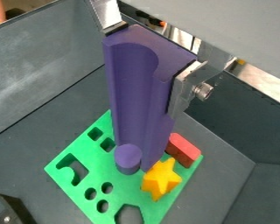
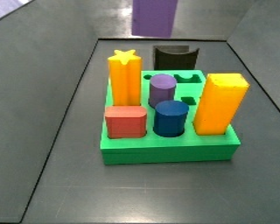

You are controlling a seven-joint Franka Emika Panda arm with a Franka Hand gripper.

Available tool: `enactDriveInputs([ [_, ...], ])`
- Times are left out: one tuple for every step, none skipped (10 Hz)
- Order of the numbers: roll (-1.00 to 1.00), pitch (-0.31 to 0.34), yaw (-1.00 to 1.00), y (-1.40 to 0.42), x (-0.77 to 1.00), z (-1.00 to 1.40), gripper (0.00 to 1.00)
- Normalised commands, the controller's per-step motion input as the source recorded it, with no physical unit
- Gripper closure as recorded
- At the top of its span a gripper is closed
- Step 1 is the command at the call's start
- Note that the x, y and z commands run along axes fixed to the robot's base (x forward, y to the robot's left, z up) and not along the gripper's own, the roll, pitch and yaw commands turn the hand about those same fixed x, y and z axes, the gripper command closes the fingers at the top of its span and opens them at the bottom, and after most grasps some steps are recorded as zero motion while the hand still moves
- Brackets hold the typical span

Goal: Pick up the arch object. Move up. Place the arch object on the fixture. Regrasp the arch object. Move to above the board. Insert the arch object.
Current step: Insert the arch object.

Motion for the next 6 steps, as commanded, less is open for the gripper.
enactDriveInputs([
  [-0.01,0.000,-0.14,0.00,0.26,-0.02,1.00],
  [0.00,0.000,0.00,0.07,0.00,-0.02,1.00],
  [0.00,0.131,0.04,0.27,1.00,-0.28,1.00],
  [0.00,0.090,0.04,0.27,1.00,-0.17,1.00],
  [0.00,0.079,0.03,0.24,1.00,-0.18,1.00],
  [0.00,0.074,0.03,0.21,1.00,-0.19,1.00],
])
